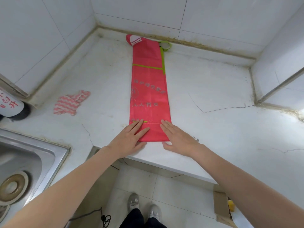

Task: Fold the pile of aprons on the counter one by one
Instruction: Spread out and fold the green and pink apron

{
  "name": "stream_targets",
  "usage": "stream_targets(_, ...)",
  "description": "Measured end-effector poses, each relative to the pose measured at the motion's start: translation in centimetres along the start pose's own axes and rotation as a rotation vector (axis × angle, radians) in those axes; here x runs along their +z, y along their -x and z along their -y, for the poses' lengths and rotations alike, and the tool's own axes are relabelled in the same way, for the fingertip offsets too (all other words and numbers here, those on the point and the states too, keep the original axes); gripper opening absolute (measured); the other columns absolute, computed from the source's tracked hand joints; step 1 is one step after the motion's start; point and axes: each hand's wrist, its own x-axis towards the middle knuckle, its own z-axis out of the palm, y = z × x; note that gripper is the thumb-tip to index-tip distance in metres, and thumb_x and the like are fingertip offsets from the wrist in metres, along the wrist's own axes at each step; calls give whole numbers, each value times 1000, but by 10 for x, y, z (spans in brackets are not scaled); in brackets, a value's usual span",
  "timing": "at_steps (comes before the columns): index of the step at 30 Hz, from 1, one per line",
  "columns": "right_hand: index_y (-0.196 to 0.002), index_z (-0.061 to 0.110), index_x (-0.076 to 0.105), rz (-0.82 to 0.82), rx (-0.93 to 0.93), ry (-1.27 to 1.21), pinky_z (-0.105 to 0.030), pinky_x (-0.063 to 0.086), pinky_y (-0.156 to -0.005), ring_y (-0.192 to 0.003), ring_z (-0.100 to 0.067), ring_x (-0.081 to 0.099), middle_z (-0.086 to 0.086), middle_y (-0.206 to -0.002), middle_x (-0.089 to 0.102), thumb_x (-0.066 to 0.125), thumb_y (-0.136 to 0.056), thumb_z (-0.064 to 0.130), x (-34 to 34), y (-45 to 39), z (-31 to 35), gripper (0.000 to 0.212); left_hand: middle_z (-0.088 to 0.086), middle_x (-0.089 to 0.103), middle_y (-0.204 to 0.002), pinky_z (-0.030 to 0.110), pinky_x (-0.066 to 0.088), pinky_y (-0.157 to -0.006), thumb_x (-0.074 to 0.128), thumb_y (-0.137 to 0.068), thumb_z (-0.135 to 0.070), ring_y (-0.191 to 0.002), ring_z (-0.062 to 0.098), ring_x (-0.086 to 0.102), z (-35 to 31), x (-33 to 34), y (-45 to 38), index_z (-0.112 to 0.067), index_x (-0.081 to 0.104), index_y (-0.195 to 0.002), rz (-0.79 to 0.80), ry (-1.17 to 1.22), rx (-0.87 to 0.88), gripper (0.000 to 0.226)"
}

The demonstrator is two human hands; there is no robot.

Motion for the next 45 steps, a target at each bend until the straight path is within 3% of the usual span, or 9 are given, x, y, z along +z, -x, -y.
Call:
stream_targets(5, -145, 13, 35, -176, 38, -204, -17, 8, -112, -140, -15, 28, -2, -153, 29, 50, -88, 3, -7, -10, -5, 59, 10, 50, -138, 31, 20, -112, 42, -92, -33, -128, 24, 49, 28, -2, 5, -10, 51, -134, -168, 305, -71, 48)
stream_targets(8, -115, 9, 67, -315, 275, -571, -21, 41, -85, -99, -23, 60, -9, -107, 67, 59, -85, 3, -15, -20, -13, 31, 6, 65, -108, 24, 37, -90, 48, -97, -20, -100, 20, 58, 38, -10, 0, -15, 63, -121, -227, 718, -271, 28)
stream_targets(13, -94, 3, 69, -286, 498, -936, -31, 39, -66, -68, -23, 49, -9, -70, 53, 58, -92, 21, -17, -40, -8, 21, -14, 55, -56, 12, 32, -56, 50, -96, -15, -59, 3, 47, 38, -14, -10, -11, 61, -70, -330, 861, -494, 29)
stream_targets(20, -61, 21, 33, -224, 632, -537, -33, 43, -78, -95, -36, 62, -5, -81, 50, 40, -100, 31, -21, -56, 1, 41, 13, 67, -93, 35, 37, -83, 39, -99, -22, -96, 31, 55, 33, -14, -22, -4, 61, -101, -452, 635, -693, 30)
stream_targets(26, -63, 19, 37, -145, 714, -640, -24, 44, -56, -64, -28, 63, -6, -77, 53, 43, -98, 29, -27, -65, -1, 37, 13, 47, -141, 46, 28, -109, 10, -94, -59, -131, 36, 42, 20, -4, -35, -15, 47, -137, -187, 15, -16, 73)
stream_targets(32, -136, 8, 38, -405, 452, -277, -39, 38, -96, -126, -31, 42, -12, -139, 41, 50, -94, 36, -22, -46, 2, 51, 5, -9, -158, 40, -7, -116, -42, -53, -72, -145, 33, -9, 17, 3, -41, -37, -19, -137, 25, -59, 2, 94)
stream_targets(37, -152, 18, 2, -58, 129, -90, -36, -3, -119, -146, -13, -10, 4, -158, -9, 40, -93, 53, 1, -35, -5, 79, 16, 32, -150, 51, 26, -110, 8, -86, -69, -137, 41, 30, 23, -1, -41, -23, 28, -146, -55, 37, 19, 78)
stream_targets(42, -140, 16, 44, -312, 152, -272, -26, 23, -108, -135, -15, 38, 0, -147, 40, 59, -82, 3, -8, -35, -17, 61, 7, 55, -133, 32, 28, -109, 58, -84, -28, -122, 24, 51, 49, -12, -28, -12, 53, -131, -178, 426, -91, 50)
stream_targets(45, -115, 16, 67, -393, 365, -555, -23, 40, -79, -91, -20, 61, 3, -95, 70, 58, -85, 3, -13, -34, -14, 34, 0, 65, -90, 3, 38, -70, 58, -87, -1, -79, 14, 59, 57, -21, -27, -12, 67, -110, -269, 764, -297, 27)
